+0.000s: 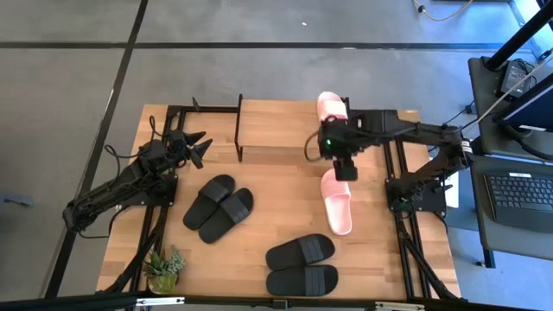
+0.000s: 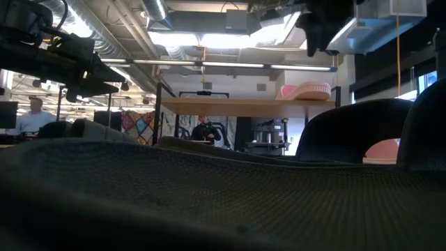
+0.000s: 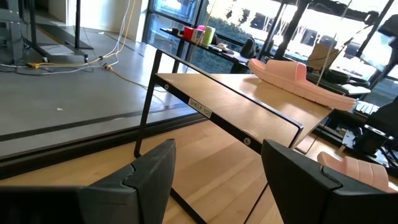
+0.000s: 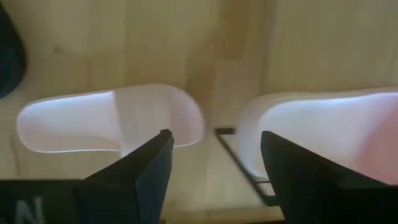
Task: Pick and place slides into the shelf
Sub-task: Put the pink slide on the shelf
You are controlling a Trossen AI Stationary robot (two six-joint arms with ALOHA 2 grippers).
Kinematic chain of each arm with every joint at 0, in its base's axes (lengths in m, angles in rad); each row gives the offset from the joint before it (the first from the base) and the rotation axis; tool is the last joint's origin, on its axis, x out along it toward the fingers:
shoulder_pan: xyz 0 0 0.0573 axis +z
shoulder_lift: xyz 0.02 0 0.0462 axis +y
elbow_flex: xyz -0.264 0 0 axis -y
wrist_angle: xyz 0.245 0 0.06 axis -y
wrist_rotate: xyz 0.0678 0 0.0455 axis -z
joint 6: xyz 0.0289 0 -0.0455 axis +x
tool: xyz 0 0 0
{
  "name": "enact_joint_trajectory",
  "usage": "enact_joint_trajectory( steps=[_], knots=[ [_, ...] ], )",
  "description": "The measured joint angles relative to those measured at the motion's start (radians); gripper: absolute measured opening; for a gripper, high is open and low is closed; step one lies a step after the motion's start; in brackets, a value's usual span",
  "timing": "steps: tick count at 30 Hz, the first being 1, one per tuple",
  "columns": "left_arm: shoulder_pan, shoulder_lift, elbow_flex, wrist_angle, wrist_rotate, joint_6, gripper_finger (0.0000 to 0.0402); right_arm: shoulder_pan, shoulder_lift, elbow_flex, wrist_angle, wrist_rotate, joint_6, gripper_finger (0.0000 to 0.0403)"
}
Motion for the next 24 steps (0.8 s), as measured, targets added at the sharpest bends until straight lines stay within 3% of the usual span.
enact_joint_trajectory(
  steps=[10,16,24],
  knots=[
    [0.0,0.0,0.0,0.0,-0.007,0.052,0.023,0.188,-0.236,-0.455,0.339,0.053,0.23,0.0243],
    [0.0,0.0,0.0,0.001,-0.011,0.053,0.023,0.292,-0.234,-0.659,0.48,0.096,0.257,0.0243],
    [0.0,0.0,0.0,0.0,-0.011,0.053,0.023,0.374,-0.226,-0.825,0.599,0.148,0.431,0.0243]
  ],
)
